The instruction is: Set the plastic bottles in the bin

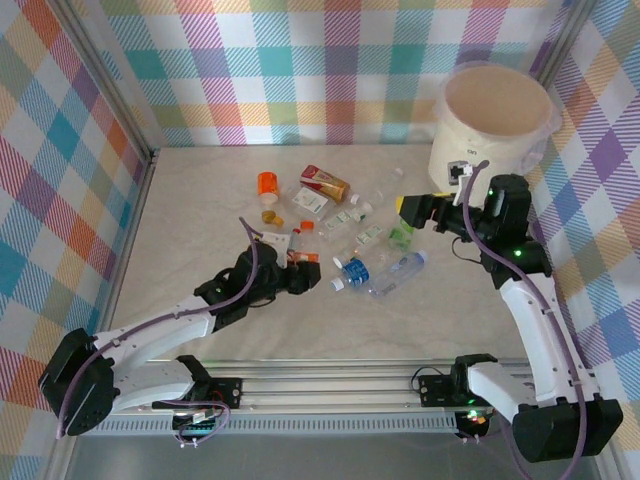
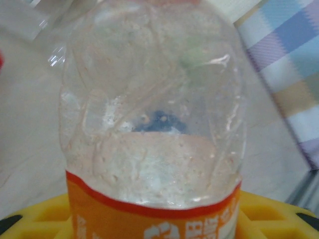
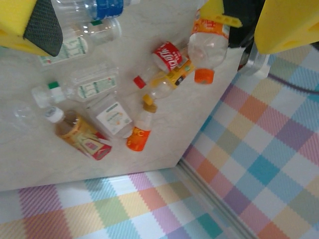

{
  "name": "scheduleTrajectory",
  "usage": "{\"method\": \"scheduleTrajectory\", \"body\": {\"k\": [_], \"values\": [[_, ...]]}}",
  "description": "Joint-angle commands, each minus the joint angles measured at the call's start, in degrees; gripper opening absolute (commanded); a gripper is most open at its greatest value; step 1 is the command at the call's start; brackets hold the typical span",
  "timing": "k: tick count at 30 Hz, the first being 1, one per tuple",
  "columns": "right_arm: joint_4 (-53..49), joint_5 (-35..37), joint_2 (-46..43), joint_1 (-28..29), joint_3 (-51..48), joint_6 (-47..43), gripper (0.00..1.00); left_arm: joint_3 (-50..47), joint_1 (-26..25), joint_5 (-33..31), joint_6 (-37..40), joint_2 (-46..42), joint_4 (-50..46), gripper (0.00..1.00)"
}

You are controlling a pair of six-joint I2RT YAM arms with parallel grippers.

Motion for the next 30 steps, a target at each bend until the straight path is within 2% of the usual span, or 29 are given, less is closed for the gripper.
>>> {"method": "scheduleTrajectory", "body": {"k": [1, 7, 13, 21, 25, 30], "values": [[2.85, -4.86, 2.04, 1.96, 1.47, 1.48, 1.0, 5.09, 1.29, 9.94, 1.68, 1.73, 10.26, 0.35], [-0.3, -11.45, 7.89, 5.76, 8.13, 3.32, 1.0, 12.92, 1.33, 20.37, 0.81, 10.21, 20.86, 0.34], [-3.9, -12.87, 13.18, 7.38, 13.69, 4.2, 1.0, 20.84, 1.31, 28.9, -0.79, 18.29, 25.23, 0.33], [-2.82, -16.55, 14.94, 8.31, 12.57, 3.97, 0.99, 23.64, 1.28, 32.1, -2.54, 21.75, 29.0, 0.33], [-0.69, -19.3, 14.69, 8.59, 12.22, 4.86, 0.93, 24.37, 1.24, 33.86, -4.35, 23.19, 30.09, 0.33], [-2.57, -19.26, 15.11, 9.01, 12.32, 1.14, 0.83, 24.37, 1.24, 34.05, -5.97, 24.19, 32.14, 0.33]]}}
